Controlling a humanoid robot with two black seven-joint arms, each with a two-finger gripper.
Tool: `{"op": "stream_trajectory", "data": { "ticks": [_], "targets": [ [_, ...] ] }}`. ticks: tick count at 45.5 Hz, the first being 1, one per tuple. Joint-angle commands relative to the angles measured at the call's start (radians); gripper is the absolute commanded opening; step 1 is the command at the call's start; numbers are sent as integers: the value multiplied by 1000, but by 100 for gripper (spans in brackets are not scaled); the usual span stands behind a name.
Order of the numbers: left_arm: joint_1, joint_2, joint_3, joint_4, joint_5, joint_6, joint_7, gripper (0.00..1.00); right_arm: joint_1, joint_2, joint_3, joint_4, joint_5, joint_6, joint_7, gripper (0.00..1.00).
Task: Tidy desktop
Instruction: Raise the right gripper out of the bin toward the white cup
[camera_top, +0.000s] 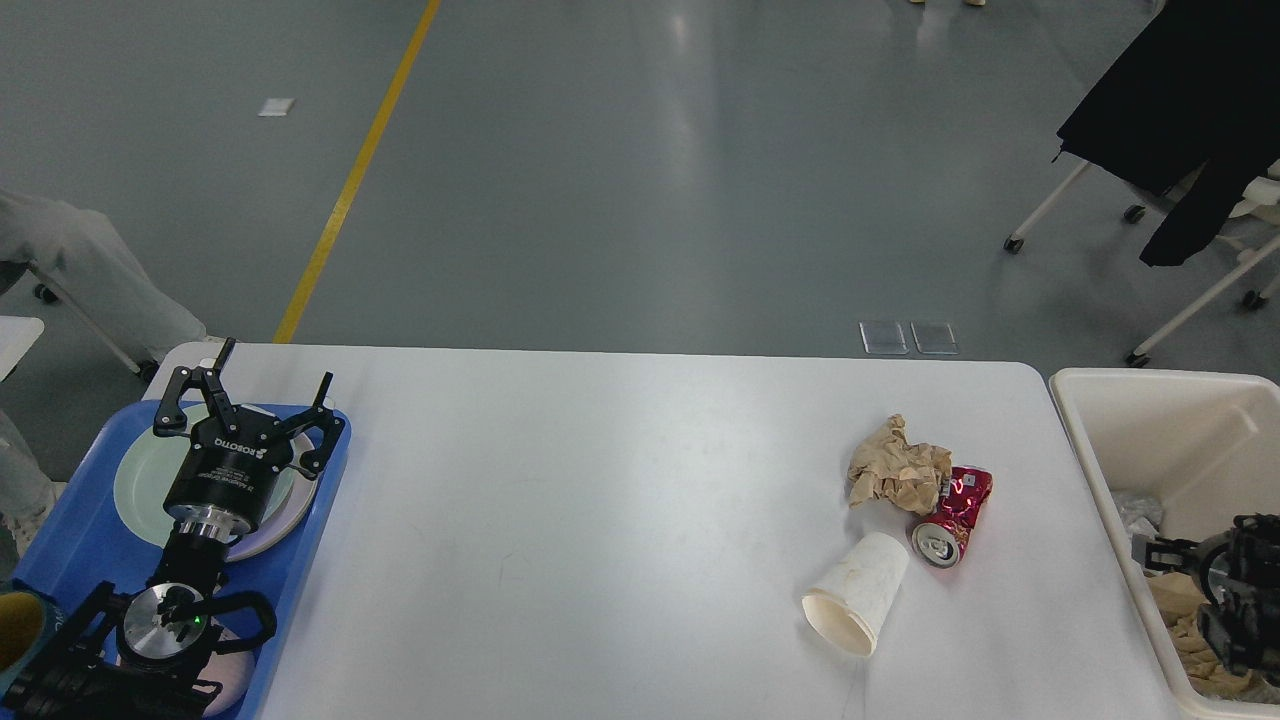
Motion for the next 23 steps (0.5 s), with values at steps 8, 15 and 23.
{"op": "stream_trajectory", "data": {
  "ticks": [8,15,23],
  "targets": [
    [0,0,0,0,0,0,0,96,367,-144,-29,370,-27,171,-37,100],
    [0,-1,0,0,0,0,0,96,652,-178,-88,624,-72,303,-140,100],
    [0,-1,0,0,0,0,0,96,984,-139,-171,875,-66,527,-204,100]
  ]
}}
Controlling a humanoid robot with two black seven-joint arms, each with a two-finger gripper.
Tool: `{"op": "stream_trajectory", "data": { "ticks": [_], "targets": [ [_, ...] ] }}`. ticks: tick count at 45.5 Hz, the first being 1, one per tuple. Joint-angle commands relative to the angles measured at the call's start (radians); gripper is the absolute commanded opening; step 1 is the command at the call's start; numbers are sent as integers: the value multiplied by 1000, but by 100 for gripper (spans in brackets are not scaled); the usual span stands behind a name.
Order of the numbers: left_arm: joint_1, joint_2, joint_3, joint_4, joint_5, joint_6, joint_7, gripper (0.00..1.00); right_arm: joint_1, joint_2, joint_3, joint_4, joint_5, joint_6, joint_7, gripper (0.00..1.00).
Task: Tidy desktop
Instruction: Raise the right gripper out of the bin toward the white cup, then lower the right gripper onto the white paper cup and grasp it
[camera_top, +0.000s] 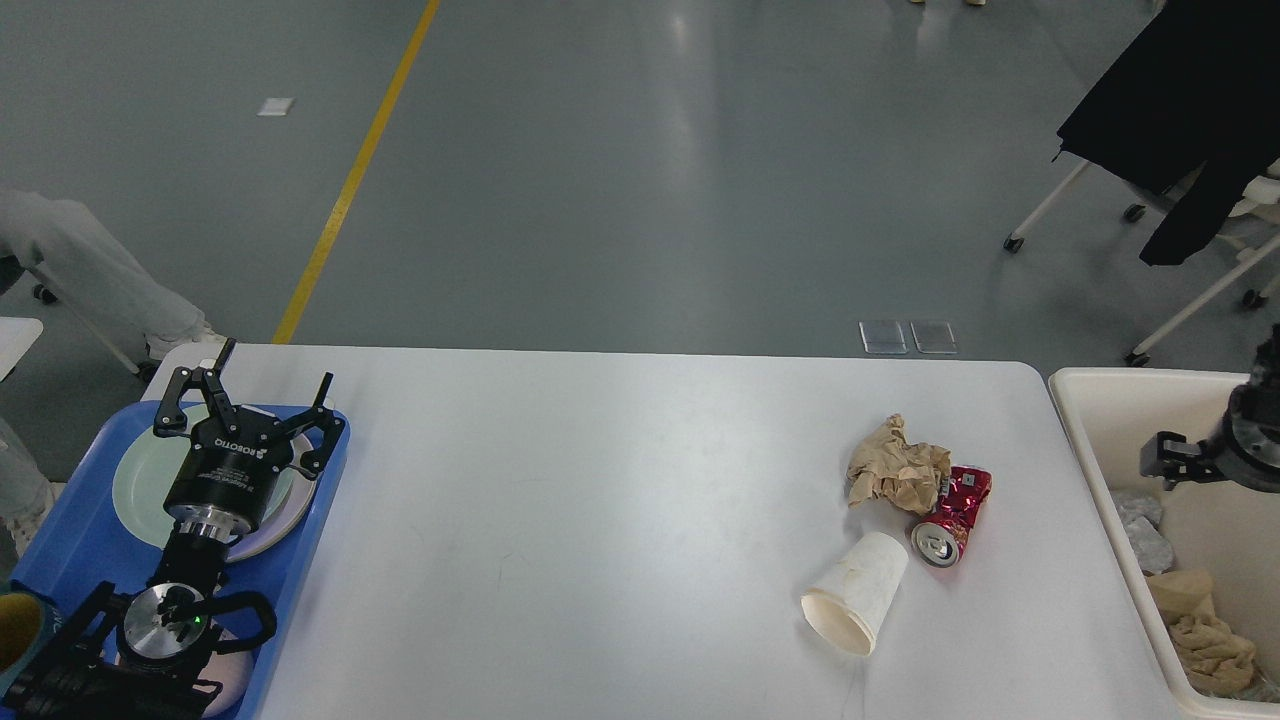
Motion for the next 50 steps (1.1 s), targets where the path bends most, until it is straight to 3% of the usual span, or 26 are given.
{"op": "stream_trajectory", "data": {
  "ticks": [1,6,14,26,34,44,50],
  "targets": [
    [0,-1,0,0,0,0,0,96,242,28,-41,187,4,171,-30,100],
    [0,1,0,0,0,0,0,96,486,98,-62,416,6,284,-30,100],
    [0,1,0,1,0,0,0,96,798,171,-76,679,29,327,-29,100],
    [0,1,0,1,0,0,0,96,1010,292,-87,845,242,309,-23,100],
    [0,1,0,1,0,0,0,96,962,310,-71,845,307,194,-24,100],
    [0,1,0,1,0,0,0,96,662,318,69,807,348,-11,-24,98],
    [0,-1,0,1,0,0,0,96,424,326,185,710,348,-168,-29,98]
  ]
}}
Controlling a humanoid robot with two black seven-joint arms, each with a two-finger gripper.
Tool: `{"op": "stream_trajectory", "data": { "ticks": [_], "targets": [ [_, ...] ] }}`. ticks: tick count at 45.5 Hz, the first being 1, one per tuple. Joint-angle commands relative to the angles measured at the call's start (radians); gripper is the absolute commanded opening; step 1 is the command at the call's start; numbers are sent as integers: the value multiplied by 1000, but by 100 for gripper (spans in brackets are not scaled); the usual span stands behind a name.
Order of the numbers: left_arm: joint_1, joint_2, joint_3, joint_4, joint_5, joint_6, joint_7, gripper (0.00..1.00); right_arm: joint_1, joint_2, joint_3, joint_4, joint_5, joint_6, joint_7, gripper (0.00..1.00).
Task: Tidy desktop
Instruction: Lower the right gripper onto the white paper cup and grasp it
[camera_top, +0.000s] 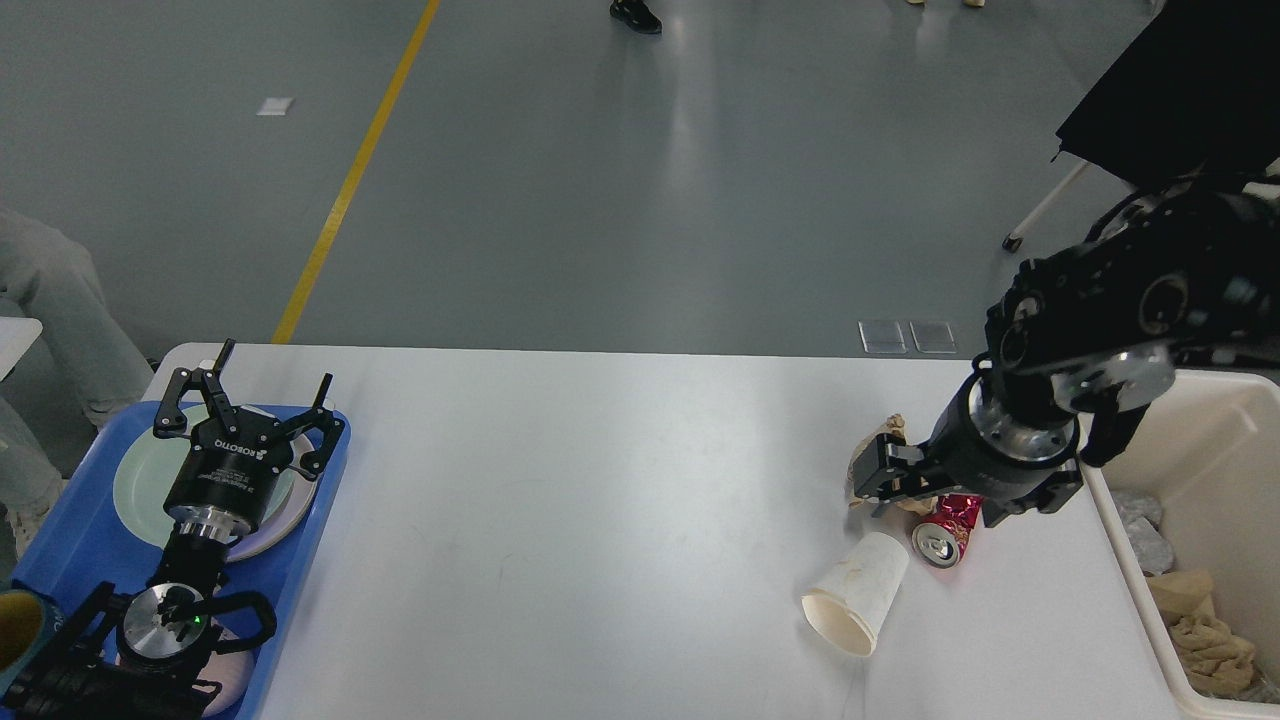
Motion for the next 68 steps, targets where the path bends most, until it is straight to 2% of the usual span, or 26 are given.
{"op": "stream_trajectory", "data": {
  "ticks": [1,12,21,29,49,68],
  "targets": [
    [0,-1,0,0,0,0,0,96,-228,9,109,-96,2,-136,-3,98],
    [0,-1,0,-2,0,0,0,96,-518,35,181,-377,145,-171,-5,96],
    [0,-1,0,0,0,0,0,96,-623,113,173,-515,154,-189,-6,96],
    [0,-1,0,-2,0,0,0,96,-664,127,169,-541,143,-252,-8,97],
    [0,-1,0,-2,0,0,0,96,-733,144,169,-596,90,-254,-8,98],
    [0,-1,0,-2,0,0,0,96,-692,165,195,-520,108,-229,-9,98]
  ]
}}
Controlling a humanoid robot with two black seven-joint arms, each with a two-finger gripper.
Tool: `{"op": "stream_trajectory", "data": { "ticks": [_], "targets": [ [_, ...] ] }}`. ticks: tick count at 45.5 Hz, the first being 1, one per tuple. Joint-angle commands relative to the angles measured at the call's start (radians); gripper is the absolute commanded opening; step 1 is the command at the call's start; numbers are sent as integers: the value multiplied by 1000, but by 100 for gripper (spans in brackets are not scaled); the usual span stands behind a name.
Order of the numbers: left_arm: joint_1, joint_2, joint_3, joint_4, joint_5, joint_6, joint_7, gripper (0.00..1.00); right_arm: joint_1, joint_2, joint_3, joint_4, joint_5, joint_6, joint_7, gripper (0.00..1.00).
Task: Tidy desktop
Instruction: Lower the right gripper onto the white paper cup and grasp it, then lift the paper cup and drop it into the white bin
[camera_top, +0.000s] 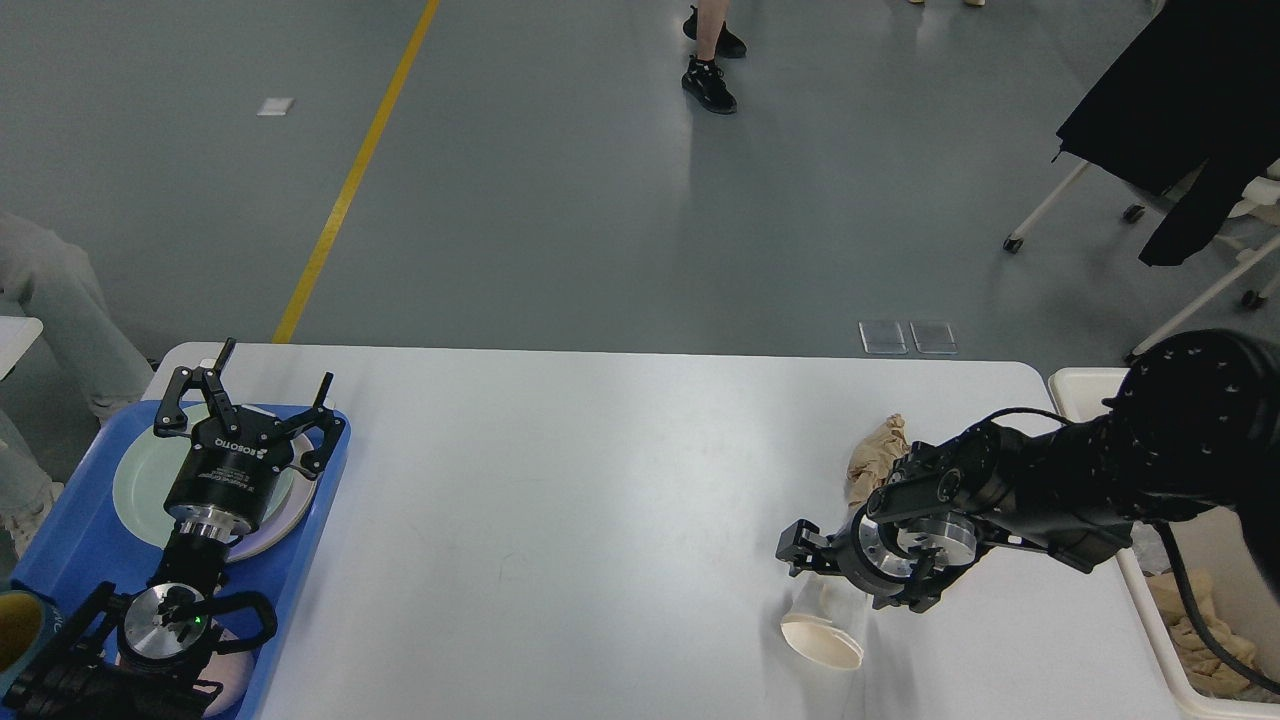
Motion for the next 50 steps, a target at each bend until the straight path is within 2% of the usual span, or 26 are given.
{"op": "stream_trajectory", "data": {
  "ticks": [1,14,18,26,32,39,41,50],
  "targets": [
    [0,1,0,0,0,0,0,96,-16,8,7,0,8,-5,0,98],
    [0,0,0,0,0,0,0,96,-48,19,11,-19,4,-20,-1,94],
    [0,0,0,0,0,0,0,96,-54,21,9,-25,-1,-20,0,83],
    [0,1,0,0,0,0,0,96,-54,33,11,-20,1,-12,0,39],
    [0,0,0,0,0,0,0,96,-48,28,11,-13,7,-9,0,15],
    [0,0,0,0,0,0,0,96,-28,25,11,15,7,-3,0,11],
    [0,0,0,0,0,0,0,96,-16,22,11,32,7,-2,0,0],
    [0,1,0,0,0,0,0,96,30,-13,11,96,8,1,2,0]
  ]
}}
